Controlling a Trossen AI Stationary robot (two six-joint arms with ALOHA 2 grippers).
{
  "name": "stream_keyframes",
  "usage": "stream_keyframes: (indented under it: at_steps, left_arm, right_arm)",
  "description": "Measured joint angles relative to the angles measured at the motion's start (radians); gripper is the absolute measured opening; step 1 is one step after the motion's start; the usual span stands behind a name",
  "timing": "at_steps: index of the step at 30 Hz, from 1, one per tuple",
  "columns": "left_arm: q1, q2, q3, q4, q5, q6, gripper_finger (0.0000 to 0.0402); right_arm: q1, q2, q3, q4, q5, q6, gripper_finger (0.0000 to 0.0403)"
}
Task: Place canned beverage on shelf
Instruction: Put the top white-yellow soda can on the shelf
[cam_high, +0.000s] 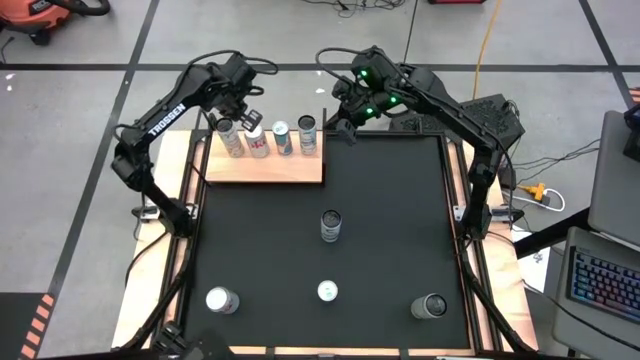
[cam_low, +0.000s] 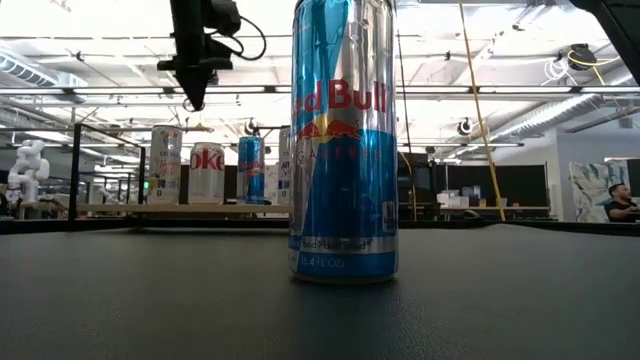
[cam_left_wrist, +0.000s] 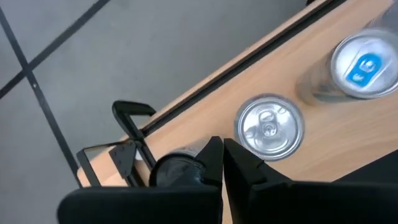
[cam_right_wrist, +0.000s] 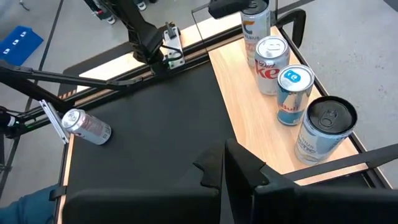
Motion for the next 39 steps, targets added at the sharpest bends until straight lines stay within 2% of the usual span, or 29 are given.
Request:
stream_keyframes:
  at_steps: [11,21,39]
  left_arm:
    - [0.049,0.08,0.0,-0.004,-0.005,0.008,0.0008]
    - [0.112,0.082,0.0,-0.066,-0.007,0.0,0.0008]
    - [0.115,0.115,0.0,-0.074,0.017,-0.019,0.0008]
  right_arm:
    - [0.0,-0.011,0.0,-0.049,0.002,-0.019,0.0]
    - [0.0,-0.011,0.0,-0.059,0.003,-0.024,0.0]
    - [0.0,-0.011,0.0,-0.063,0.004,-0.027,0.0]
